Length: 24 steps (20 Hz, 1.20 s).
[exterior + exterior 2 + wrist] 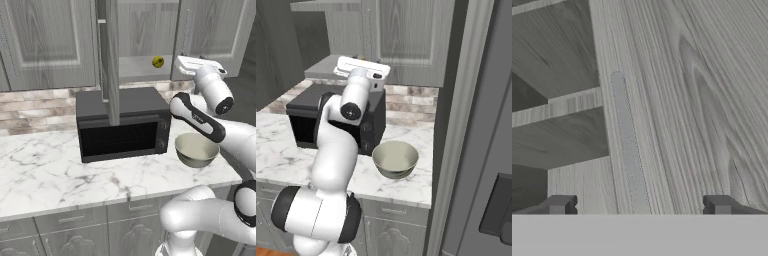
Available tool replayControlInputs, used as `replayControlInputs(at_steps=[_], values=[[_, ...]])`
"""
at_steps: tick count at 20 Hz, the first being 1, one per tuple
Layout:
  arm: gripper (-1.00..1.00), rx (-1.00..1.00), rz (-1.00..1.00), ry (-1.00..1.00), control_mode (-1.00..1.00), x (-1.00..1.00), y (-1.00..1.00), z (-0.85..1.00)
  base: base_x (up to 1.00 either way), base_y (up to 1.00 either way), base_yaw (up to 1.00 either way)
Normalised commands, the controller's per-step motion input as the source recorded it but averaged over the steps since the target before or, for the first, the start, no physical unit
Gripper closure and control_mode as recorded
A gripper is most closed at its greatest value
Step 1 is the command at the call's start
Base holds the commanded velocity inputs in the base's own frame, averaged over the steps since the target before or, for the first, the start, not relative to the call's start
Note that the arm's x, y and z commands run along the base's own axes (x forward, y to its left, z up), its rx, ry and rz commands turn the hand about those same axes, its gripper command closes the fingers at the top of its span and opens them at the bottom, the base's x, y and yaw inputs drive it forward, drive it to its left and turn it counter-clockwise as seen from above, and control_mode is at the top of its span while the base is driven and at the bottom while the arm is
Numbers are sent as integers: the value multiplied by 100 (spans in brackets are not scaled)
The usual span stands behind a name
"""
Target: Open the cabinet. Pick the pear and orange from the cabinet and place them into the bowl. Then close the cabinet.
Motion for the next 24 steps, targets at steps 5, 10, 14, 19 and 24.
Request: replayControlInputs(at_steps=[5, 10, 14, 19, 24], values=[[-100, 0, 1, 1, -100, 25, 0, -2, 0, 0, 0], [-100, -1, 0, 3, -100, 30, 4, 0, 0, 0, 0], [-100, -6, 0, 2, -100, 12, 23, -2, 0, 0, 0], [-100, 0, 0, 0, -100, 11, 1, 0, 0, 0, 0], [-100, 0, 0, 1, -100, 27, 0, 0, 0, 0, 0]])
